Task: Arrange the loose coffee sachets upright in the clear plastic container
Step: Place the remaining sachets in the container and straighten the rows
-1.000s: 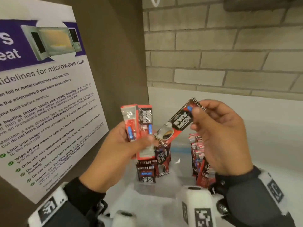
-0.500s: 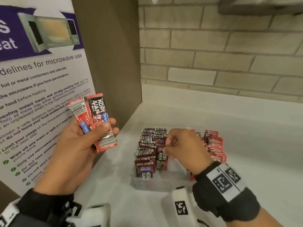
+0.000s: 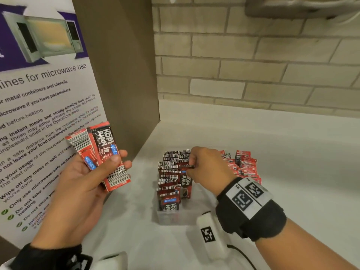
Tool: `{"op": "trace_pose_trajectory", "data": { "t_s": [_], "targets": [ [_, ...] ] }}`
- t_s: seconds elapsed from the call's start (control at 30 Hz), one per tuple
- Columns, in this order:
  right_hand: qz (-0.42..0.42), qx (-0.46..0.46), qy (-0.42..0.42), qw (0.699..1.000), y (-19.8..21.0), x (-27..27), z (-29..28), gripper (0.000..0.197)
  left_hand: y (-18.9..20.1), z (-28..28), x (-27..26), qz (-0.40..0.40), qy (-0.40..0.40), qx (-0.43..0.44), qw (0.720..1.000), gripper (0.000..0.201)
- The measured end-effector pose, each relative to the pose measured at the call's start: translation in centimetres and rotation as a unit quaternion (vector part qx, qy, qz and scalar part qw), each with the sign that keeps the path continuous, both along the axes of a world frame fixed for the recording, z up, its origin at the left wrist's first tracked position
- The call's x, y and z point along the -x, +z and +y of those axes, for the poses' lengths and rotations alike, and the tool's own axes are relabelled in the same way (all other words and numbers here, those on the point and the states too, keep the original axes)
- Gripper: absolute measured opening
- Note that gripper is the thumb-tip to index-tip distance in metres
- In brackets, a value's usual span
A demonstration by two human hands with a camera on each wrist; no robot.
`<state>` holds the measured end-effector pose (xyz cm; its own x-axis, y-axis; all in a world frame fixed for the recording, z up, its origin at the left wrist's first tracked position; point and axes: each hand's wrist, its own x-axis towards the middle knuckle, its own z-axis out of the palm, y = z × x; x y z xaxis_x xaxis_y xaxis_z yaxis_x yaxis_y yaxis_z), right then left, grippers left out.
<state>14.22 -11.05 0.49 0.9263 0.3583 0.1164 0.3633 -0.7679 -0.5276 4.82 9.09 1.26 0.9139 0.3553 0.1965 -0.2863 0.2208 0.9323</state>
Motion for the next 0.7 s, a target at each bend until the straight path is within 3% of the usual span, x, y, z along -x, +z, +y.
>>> {"op": "trace_pose_trajectory", "data": {
  "t_s": [0.27,0.4,0.5,0.53,0.6,0.63,0.7],
  "targets": [
    [0.017,-0.004,0.016,1.0,-0.1,0.1,0.0,0.036,-0.3,-0.3,-0.3,-0.008,-0.014,0.002,1.0,0.036],
    [0.013,0.009,0.012,1.0,0.5,0.3,-0.6,0.041,-0.7,-0.5,-0.3,-0.011,-0.042,-0.005,0.999,0.072],
    [-0.036,0.007,-0.008,0.999,1.0,0.6,-1.2,0.039,-0.7,-1.0,-0.5,0.002,-0.07,0.015,0.997,0.081],
    [-0.061,-0.017,-0.018,0.998,1.4,0.8,-1.5,0.035,-0.6,-1.3,-0.7,0.01,-0.075,0.015,0.997,0.078],
    [-0.089,-0.128,-0.03,0.987,2.4,1.6,-1.5,0.024,-0.6,-1.9,-1.3,0.026,-0.09,0.023,0.995,0.054],
    [-0.067,-0.204,-0.021,0.976,2.8,2.1,-1.3,0.019,-0.4,-2.5,-1.6,0.031,-0.099,0.029,0.994,0.039],
    [0.045,-0.327,0.034,0.943,3.3,3.8,-0.4,0.02,0.0,-3.7,-2.0,0.037,-0.119,0.032,0.992,0.027]
  ]
}}
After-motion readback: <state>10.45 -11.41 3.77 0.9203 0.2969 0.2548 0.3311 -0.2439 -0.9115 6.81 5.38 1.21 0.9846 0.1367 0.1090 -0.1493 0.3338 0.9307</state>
